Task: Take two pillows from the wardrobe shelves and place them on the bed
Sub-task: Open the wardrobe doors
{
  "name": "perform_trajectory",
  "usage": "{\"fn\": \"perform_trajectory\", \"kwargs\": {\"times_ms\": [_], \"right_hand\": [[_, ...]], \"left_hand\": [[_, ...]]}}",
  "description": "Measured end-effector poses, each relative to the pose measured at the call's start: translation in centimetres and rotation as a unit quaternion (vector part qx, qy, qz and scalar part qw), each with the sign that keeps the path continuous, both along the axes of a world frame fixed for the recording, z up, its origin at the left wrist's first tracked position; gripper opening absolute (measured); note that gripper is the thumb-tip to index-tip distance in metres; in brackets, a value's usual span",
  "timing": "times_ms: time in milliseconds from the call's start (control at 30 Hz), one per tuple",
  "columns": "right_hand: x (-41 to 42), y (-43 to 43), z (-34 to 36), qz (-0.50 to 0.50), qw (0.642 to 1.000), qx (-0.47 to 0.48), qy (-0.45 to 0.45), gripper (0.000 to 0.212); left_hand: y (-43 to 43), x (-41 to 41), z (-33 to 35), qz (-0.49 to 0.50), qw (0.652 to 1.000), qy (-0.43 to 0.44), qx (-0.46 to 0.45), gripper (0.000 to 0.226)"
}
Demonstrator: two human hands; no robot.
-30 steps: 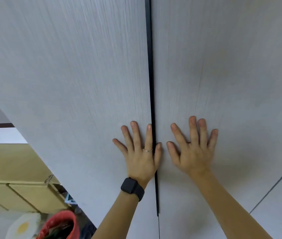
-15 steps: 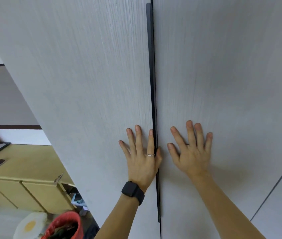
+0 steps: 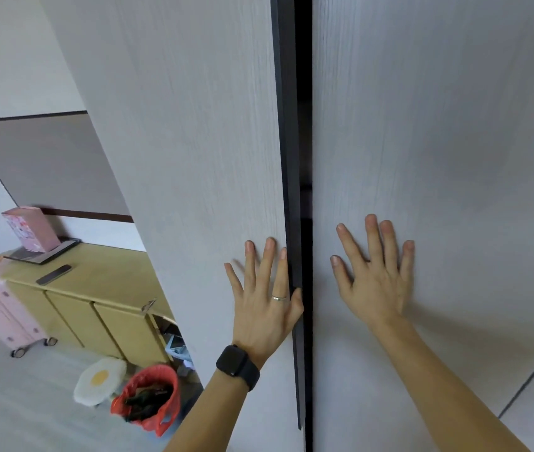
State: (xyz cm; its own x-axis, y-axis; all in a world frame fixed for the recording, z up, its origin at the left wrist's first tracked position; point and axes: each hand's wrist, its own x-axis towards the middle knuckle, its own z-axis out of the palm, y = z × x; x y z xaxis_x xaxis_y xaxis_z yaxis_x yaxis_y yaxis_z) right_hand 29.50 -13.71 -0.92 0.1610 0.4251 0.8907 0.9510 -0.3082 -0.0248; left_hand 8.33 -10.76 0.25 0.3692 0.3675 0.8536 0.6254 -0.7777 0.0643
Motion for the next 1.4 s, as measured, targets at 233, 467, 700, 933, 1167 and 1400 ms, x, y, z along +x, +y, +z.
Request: {"fn": "perform_trajectory", "kwargs": {"times_ms": [233,467,700,933,1167,1400], "right_hand": [[-6.8,-6.9,-2.3,0.438,0.798,-0.197,0.365,0.05],[-8.7,-6.7,-3.2,0.459,0.673,-0.203,0.544,0.058],[-12.2,-9.0,-3.8,0.471,0.68,-0.158,0.54,0.045],[-18.7,-11.6,-5.1,0.521,0.679,-0.096,0.508,0.055],[-24.6,-11.0,-5.6,0.568,0.695,-0.09,0.431,0.038],[-30.8,-9.0,-6.3,0.594,0.745,-0.084,0.292,0.031]], "left_hand": [[-1.0,-1.7,0.4,0.001,1.0,0.015,0.011,0.064],[-1.6,-2.1,0.5,-0.006,0.999,0.029,-0.039,0.066],[-4.0,-6.2,0.2,-0.036,0.997,0.014,-0.07,0.071],[-9.1,-13.6,0.0,-0.056,0.98,-0.085,-0.173,0.059],[-12.1,-20.4,-0.6,0.014,0.957,-0.167,-0.235,0.066],[-13.6,-25.9,-0.9,0.112,0.962,-0.186,-0.167,0.069]]}}
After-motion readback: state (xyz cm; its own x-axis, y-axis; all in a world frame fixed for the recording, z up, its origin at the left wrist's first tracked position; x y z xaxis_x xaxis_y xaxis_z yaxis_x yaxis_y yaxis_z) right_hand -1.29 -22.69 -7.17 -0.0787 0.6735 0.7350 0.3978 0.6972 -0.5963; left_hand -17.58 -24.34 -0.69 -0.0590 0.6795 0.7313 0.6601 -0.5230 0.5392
